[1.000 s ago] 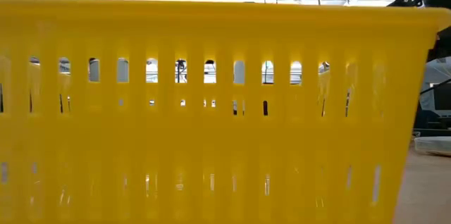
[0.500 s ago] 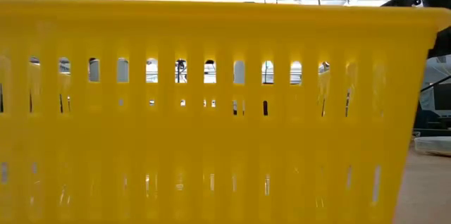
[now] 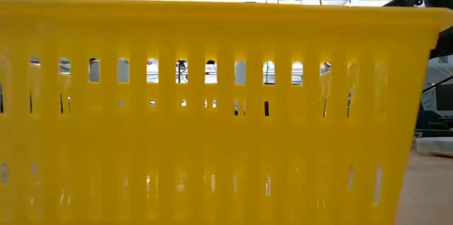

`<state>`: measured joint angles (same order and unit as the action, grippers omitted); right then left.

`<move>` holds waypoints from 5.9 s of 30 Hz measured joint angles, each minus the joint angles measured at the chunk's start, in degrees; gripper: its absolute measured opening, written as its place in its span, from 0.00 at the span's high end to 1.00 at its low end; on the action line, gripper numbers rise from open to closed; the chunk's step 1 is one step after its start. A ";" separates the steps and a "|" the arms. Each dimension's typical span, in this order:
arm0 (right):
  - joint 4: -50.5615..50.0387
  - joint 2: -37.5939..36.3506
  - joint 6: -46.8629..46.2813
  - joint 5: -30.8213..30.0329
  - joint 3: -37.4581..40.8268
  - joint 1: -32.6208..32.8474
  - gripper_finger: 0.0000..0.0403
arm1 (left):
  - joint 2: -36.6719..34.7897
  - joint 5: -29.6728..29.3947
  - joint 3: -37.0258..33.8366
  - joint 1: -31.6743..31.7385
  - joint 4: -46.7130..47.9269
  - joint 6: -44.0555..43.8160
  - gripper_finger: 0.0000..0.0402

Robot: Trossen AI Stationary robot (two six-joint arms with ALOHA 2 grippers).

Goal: Pick & Place School Supplies
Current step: Put the green eraser into the black bin

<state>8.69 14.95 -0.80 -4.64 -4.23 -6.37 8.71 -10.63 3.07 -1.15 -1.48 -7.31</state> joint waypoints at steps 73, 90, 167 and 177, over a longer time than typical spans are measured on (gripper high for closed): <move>-9.93 67.69 15.21 16.30 -28.11 -11.01 0.67 | 0.00 0.07 0.00 -0.02 0.52 -0.74 0.26; -6.63 66.53 11.77 19.78 -27.91 -3.63 0.87 | 0.00 0.04 0.00 0.00 0.63 -0.68 0.26; 16.04 64.96 9.56 13.49 -32.81 -6.35 0.58 | 0.00 -0.42 0.00 0.00 -1.87 -0.85 0.26; 7.89 81.05 12.98 13.26 -45.79 -4.59 0.58 | 0.15 -0.42 0.00 0.00 -2.06 -0.76 0.26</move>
<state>16.58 95.99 12.18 8.62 -50.02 -10.96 8.86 -11.05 3.07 -1.15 -3.53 -8.08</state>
